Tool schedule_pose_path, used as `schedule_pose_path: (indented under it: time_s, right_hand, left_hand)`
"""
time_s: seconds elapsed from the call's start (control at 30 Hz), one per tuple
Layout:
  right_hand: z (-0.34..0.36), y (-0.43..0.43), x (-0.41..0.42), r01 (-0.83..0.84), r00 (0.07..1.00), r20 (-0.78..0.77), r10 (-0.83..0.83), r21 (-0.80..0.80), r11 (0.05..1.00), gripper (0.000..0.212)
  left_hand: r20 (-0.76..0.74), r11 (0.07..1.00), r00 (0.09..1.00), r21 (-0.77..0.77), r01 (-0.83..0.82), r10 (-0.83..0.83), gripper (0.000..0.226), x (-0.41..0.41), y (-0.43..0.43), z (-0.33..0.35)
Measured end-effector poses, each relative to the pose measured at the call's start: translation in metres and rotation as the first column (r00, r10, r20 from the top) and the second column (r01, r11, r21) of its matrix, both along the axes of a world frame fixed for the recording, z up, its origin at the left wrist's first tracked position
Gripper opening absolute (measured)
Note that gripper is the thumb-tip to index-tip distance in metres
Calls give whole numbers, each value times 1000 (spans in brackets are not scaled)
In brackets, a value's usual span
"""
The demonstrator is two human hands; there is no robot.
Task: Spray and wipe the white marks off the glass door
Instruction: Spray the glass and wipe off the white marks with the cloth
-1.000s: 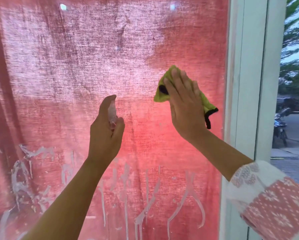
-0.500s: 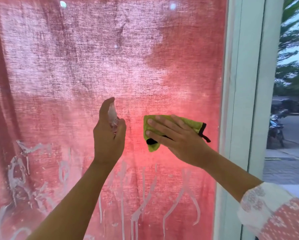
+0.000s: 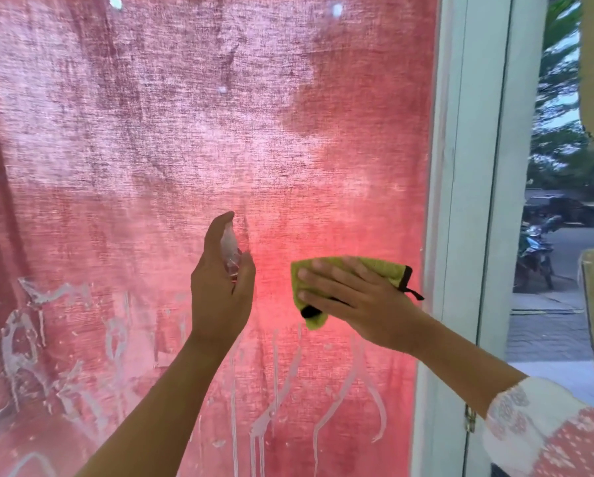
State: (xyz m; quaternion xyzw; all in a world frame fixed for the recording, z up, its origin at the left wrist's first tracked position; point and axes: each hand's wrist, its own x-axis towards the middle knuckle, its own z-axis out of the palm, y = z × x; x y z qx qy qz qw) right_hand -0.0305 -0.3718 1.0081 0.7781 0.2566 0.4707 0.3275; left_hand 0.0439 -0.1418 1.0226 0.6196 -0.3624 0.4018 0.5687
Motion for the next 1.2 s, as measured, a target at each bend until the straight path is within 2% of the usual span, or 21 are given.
schedule_pose_path:
  time_s: [0.07, 0.13, 0.27, 0.37, 0.53, 0.7, 0.8, 1.03, 1.2]
  right_hand:
    - [4, -12, -11, 25, 999, 27, -27, 71, 997, 56]
    - [19, -13, -15, 12, 994, 102, -39, 250, 968, 55]
    - [70, 5, -4, -61, 941, 314, -126, 524, 850, 54]
    - [95, 12, 5, -137, 903, 393, -174, 647, 750, 50]
    - [54, 12, 8, -199, 881, 437, -184, 693, 693, 49]
    - [-9, 14, 4, -169, 919, 361, -161, 727, 666, 52]
    - [4, 14, 2, -179, 921, 361, -147, 726, 664, 48]
    - [99, 13, 8, -271, 865, 479, -148, 695, 666, 46]
    - [61, 12, 9, -232, 883, 453, -127, 655, 719, 46]
  left_hand:
    - [-6, 1000, 1000, 20, -3, 3, 47, 0, -1, -6]
    - [-8, 999, 1000, 43, -1, 1, 47, 0, -2, -9]
    - [23, 995, 999, 92, -32, 30, 46, 0, -3, -9]
    - [31, 994, 999, 102, -43, 40, 47, 1, -4, -8]
    - [23, 993, 997, 92, -80, 78, 49, 4, -7, -8]
    - [10, 990, 994, 93, -106, 105, 48, 4, -7, -10]
    - [26, 987, 994, 113, -111, 109, 47, 3, -6, -10]
    - [50, 991, 996, 107, -82, 77, 47, 2, -6, -9]
    - [58, 991, 995, 101, -86, 81, 48, 4, -7, -10]
